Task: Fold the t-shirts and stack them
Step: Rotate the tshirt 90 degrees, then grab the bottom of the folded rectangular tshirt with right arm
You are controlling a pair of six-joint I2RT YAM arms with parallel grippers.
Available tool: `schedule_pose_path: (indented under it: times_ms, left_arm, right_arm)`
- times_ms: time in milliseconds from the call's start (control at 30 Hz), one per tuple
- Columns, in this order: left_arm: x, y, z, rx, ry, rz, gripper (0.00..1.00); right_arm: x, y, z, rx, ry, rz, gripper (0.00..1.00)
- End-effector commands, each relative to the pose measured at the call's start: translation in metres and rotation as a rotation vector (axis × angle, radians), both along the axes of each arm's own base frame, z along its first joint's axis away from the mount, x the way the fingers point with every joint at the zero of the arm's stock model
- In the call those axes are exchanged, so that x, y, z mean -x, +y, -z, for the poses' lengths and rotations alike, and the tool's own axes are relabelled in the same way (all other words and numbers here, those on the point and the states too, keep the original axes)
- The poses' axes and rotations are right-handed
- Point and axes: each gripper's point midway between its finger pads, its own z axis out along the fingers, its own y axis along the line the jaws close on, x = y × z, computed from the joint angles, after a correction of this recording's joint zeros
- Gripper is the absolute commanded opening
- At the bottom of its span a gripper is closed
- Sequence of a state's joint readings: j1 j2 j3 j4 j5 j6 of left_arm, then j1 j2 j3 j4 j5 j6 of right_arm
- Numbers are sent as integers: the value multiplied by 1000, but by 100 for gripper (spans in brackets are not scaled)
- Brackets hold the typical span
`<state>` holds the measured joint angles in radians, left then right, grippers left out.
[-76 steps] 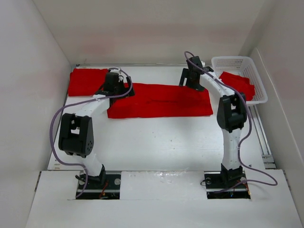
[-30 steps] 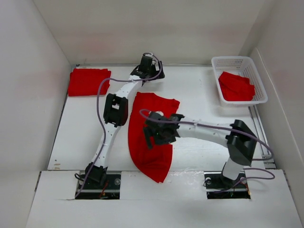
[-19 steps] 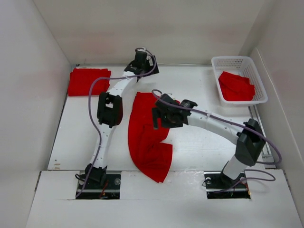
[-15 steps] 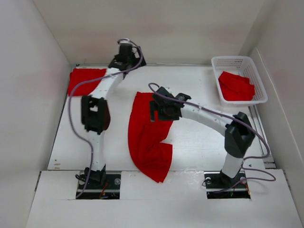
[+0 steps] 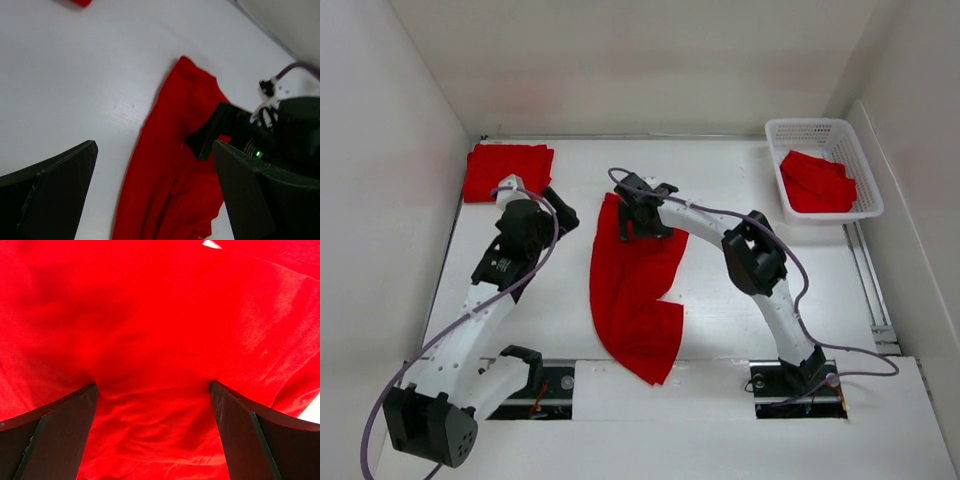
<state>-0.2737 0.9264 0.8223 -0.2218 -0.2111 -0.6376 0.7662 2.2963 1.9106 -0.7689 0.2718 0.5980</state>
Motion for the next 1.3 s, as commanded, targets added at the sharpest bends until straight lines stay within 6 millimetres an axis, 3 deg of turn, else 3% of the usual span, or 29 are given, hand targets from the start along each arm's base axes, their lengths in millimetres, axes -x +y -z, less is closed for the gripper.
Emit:
schedule_pose_path:
  times_ms: [0, 33, 67, 167, 200, 300, 400, 433, 500, 667, 833, 967, 1033, 1067, 1100, 1133, 1167, 1200, 1267]
  left_arm:
    - [15, -18, 0, 99, -14, 73, 100]
    - [16, -20, 0, 113, -13, 76, 100]
    - [20, -19, -2, 117, -27, 77, 100]
    - [22, -24, -13, 132, -77, 112, 100]
    - [24, -26, -16, 140, -86, 127, 100]
    - [25, -31, -18, 118, -95, 176, 100]
    - [25, -36, -10, 91, -71, 221, 100]
    - [22, -38, -8, 83, -67, 234, 100]
    - [22, -43, -8, 86, -67, 265, 100]
    - [15, -56, 4, 76, -38, 342, 100]
    - [13, -67, 14, 83, -9, 405, 100]
    - [14, -74, 26, 99, 30, 441, 100]
    - [16, -76, 34, 103, 51, 451, 100]
    - [18, -77, 42, 115, 77, 453, 100]
    - [18, -77, 45, 115, 86, 453, 100]
    - [21, -81, 49, 126, 99, 465, 100]
    - [22, -84, 51, 125, 109, 473, 100]
    - [22, -81, 56, 107, 127, 432, 100]
    - [34, -98, 68, 52, 182, 426, 100]
  right_arm:
    - [-26, -44, 30, 79, 57, 96, 100]
    - [-25, -44, 35, 91, 70, 96, 100]
    - [-35, -58, 39, 101, 85, 130, 100]
    - [-55, -66, 35, 59, 100, 164, 100]
    - [-72, -78, 25, 48, 75, 201, 100]
    - [-104, -106, 26, -13, 89, 258, 100]
    - [-136, -118, 26, -82, 79, 241, 100]
    - [-155, -130, 15, -109, 38, 259, 100]
    - [-174, -137, 18, -134, 4, 237, 100]
    - [-225, -138, -10, -281, -166, 175, 100]
    - [-270, -137, -59, -348, -392, 119, 100]
    - [-273, -123, -109, -376, -496, 18, 100]
    - [-262, -114, -129, -334, -514, -21, 100]
    - [-255, -115, -154, -298, -549, -53, 100]
    - [-250, -116, -166, -263, -572, -52, 100]
    - [-235, -107, -156, -228, -532, -73, 100]
    - [-220, -108, -192, -206, -580, -98, 100]
    - [-208, -107, -199, -182, -582, -108, 100]
    - [-166, -104, -207, -114, -578, -143, 100]
